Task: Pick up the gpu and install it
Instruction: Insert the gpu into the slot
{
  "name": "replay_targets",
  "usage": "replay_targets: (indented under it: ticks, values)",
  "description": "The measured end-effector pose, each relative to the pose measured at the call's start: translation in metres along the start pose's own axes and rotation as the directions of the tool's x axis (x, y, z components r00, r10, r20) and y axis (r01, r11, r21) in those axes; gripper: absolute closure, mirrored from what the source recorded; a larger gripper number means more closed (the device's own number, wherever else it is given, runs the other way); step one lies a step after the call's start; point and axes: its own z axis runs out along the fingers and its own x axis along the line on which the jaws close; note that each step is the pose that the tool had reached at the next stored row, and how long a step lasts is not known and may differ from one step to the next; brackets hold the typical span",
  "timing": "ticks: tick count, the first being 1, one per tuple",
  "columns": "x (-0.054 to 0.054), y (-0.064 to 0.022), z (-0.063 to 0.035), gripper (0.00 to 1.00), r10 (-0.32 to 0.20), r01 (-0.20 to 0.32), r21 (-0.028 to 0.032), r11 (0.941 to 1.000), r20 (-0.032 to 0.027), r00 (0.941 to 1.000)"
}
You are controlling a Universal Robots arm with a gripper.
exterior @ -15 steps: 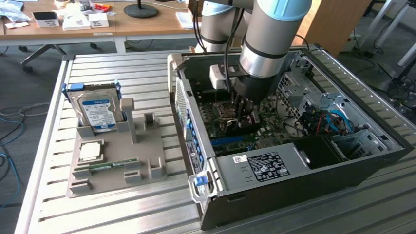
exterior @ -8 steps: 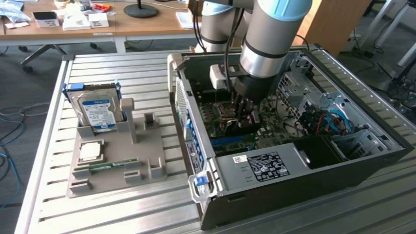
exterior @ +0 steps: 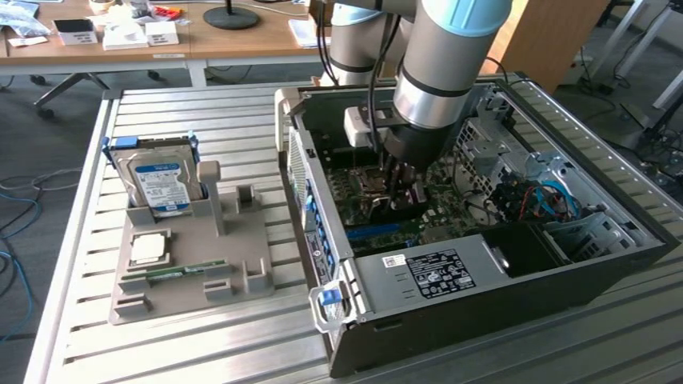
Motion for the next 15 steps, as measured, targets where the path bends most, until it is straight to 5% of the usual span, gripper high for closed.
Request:
replay_targets:
  ticks: [15]
  values:
    - [0.0,0.0,0.0002,0.73,-0.017,0.017,-0.001,0.9999,0.0011,0.9999]
